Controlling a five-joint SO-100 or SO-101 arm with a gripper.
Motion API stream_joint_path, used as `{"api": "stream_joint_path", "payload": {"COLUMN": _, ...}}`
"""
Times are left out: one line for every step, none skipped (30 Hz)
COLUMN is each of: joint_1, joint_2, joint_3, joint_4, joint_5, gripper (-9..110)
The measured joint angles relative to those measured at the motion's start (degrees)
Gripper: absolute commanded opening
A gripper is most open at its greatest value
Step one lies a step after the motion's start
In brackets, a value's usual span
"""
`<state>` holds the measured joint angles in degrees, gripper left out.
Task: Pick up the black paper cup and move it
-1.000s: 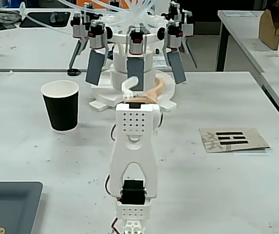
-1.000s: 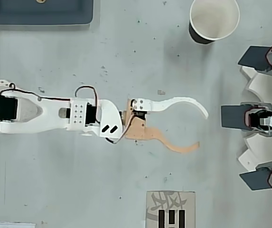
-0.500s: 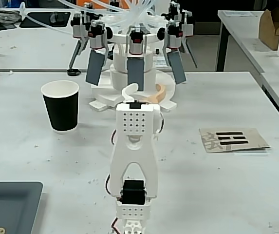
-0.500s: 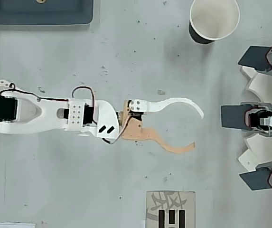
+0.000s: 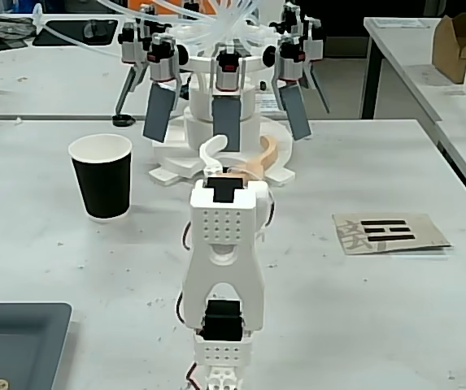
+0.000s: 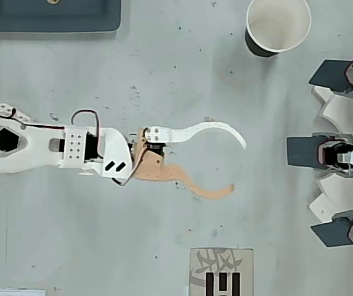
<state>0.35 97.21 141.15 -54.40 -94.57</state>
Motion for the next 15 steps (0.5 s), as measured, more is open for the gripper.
{"api": "stream_joint_path", "payload": {"joint_1": 0.0, "joint_2": 0.6, "joint_3": 0.7, "joint_4": -0.3, "joint_5": 0.0, "gripper": 16}}
{"api": "stream_joint_path", "payload": {"joint_1": 0.0, "joint_2": 1.2, "joint_3": 1.5, "joint_4": -0.4, "joint_5": 0.0, "gripper": 16}}
{"api": "stream_joint_path", "payload": {"joint_1": 0.0, "joint_2": 1.8, "joint_3": 2.3, "joint_4": -0.4, "joint_5": 0.0, "gripper": 16}}
{"api": "stream_joint_path", "payload": {"joint_1": 0.0, "joint_2": 2.3, "joint_3": 2.9, "joint_4": -0.5, "joint_5": 0.0, "gripper": 17}}
{"api": "stream_joint_path", "payload": {"joint_1": 0.0, "joint_2": 2.5, "joint_3": 3.3, "joint_4": -0.9, "joint_5": 0.0, "gripper": 18}}
{"api": "stream_joint_path", "payload": {"joint_1": 0.0, "joint_2": 2.6, "joint_3": 4.1, "joint_4": -1.1, "joint_5": 0.0, "gripper": 18}}
{"api": "stream_joint_path", "payload": {"joint_1": 0.0, "joint_2": 3.3, "joint_3": 5.1, "joint_4": -1.1, "joint_5": 0.0, "gripper": 19}}
{"api": "stream_joint_path", "payload": {"joint_1": 0.0, "joint_2": 4.1, "joint_3": 5.7, "joint_4": -1.1, "joint_5": 0.0, "gripper": 20}}
{"api": "stream_joint_path", "payload": {"joint_1": 0.0, "joint_2": 5.2, "joint_3": 6.7, "joint_4": -1.4, "joint_5": 0.0, "gripper": 20}}
{"api": "stream_joint_path", "payload": {"joint_1": 0.0, "joint_2": 6.2, "joint_3": 7.8, "joint_4": -1.5, "joint_5": 0.0, "gripper": 21}}
{"api": "stream_joint_path", "payload": {"joint_1": 0.0, "joint_2": 7.2, "joint_3": 9.0, "joint_4": -1.8, "joint_5": 0.0, "gripper": 22}}
{"api": "stream_joint_path", "payload": {"joint_1": 0.0, "joint_2": 8.2, "joint_3": 9.9, "joint_4": -2.0, "joint_5": 0.2, "gripper": 22}}
{"api": "stream_joint_path", "payload": {"joint_1": 0.0, "joint_2": 9.1, "joint_3": 11.1, "joint_4": -2.3, "joint_5": 0.4, "gripper": 23}}
{"api": "stream_joint_path", "payload": {"joint_1": 0.0, "joint_2": 9.8, "joint_3": 12.0, "joint_4": -2.5, "joint_5": 0.5, "gripper": 24}}
{"api": "stream_joint_path", "payload": {"joint_1": 0.0, "joint_2": 10.7, "joint_3": 13.0, "joint_4": -2.5, "joint_5": 0.5, "gripper": 24}}
